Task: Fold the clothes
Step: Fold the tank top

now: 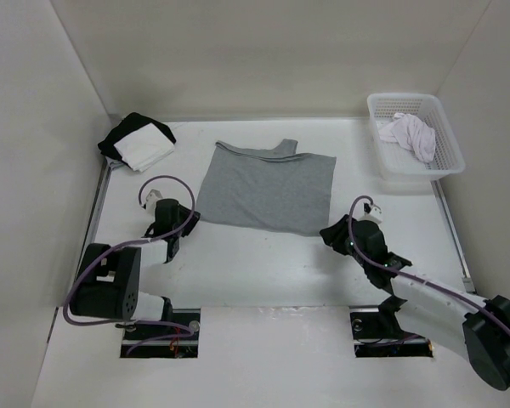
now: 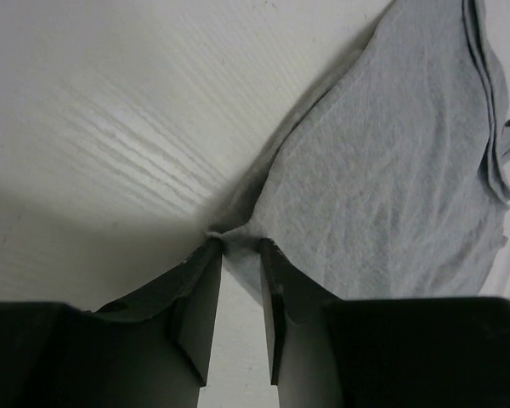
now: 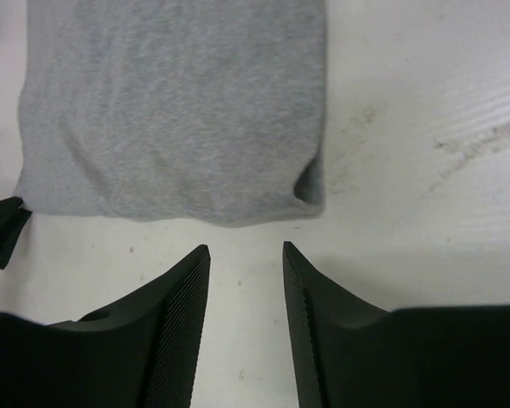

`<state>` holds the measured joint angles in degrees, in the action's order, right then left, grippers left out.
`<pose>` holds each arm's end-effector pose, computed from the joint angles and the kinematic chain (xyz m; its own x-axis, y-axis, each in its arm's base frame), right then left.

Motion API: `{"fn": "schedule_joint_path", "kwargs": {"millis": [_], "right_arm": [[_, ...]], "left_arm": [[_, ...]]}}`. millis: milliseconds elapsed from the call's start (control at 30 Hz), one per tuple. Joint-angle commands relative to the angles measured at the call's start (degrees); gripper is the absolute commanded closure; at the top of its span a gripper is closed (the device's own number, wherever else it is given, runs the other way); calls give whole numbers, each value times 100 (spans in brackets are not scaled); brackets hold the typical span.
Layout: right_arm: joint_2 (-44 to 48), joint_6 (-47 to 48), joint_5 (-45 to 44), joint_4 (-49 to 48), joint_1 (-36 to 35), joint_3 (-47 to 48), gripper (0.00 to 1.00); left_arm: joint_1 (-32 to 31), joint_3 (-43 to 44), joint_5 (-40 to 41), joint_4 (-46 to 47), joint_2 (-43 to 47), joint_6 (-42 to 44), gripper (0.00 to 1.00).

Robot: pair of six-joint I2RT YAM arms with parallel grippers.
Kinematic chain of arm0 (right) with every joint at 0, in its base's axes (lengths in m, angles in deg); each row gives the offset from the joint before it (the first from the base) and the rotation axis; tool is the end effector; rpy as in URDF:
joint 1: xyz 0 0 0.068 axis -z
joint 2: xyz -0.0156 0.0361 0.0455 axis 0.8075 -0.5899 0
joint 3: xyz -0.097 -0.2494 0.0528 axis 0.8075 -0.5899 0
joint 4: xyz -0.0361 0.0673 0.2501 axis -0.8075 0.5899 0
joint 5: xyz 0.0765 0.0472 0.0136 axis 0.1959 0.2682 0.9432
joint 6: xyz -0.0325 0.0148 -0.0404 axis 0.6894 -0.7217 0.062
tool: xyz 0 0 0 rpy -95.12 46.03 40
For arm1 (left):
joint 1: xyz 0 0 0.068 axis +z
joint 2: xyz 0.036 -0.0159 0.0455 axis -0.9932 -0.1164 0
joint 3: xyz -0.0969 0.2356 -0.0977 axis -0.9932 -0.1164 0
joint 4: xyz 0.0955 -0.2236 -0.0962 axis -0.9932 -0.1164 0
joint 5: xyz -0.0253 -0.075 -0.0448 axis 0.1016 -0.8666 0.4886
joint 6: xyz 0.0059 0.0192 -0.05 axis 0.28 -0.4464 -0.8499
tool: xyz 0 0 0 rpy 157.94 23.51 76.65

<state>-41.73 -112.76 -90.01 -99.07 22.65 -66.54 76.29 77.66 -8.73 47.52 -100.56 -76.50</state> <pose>0.1616 0.0901 0.1631 -0.5457 0.5470 -0.6348 0.0750 0.7864 0.6131 0.2333 -0.0259 0.1286 -0.3646 -0.8042 -0.4695 -0.4619 0.5940 -0.6587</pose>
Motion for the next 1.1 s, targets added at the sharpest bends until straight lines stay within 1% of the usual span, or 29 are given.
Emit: {"fn": "schedule_joint_path", "kwargs": {"millis": [0, 33, 133, 233, 333, 433, 500, 567, 700, 767, 867, 1067], "right_arm": [[-86, -361, -294, -205, 22, -88, 54], [-86, -431, -295, -179, 22, -106, 53], [-121, -659, -268, -108, -4, -185, 52], [-192, -862, -321, 76, -30, -115, 50], [-359, -976, -470, 217, -31, 8, 47], [-525, -1134, -497, 130, -31, 70, 47], [-701, -1257, -453, -63, -57, 70, 49], [-894, -1424, -470, -213, -241, 70, 51], [-1263, -1557, -611, -424, -356, 52, 52], [-1413, -1557, -524, -590, -356, 78, 53], [-1615, -1600, -488, -723, -356, 123, 58], [-2002, -1671, -541, -1057, -215, 105, 64]], "left_arm": [[48, 135, 76, 550, -369, -119, 79], [57, 143, 76, 656, -466, -128, 84], [162, 65, -12, 990, -590, -225, 94], [320, -198, -117, 1465, -520, -321, 96], [408, -418, -214, 1457, -257, -357, 97], [584, -691, -258, 1247, 156, -331, 97], [715, -858, -363, 1071, 455, -287, 97], [769, -937, -460, 965, 631, -190, 97], [883, -1008, -662, 947, 676, -128, 97], [927, -1026, -837, 973, 658, -128, 97], [962, -1017, -952, 991, 641, -120, 97], [971, -938, -1005, 965, 737, -120, 97]]}}
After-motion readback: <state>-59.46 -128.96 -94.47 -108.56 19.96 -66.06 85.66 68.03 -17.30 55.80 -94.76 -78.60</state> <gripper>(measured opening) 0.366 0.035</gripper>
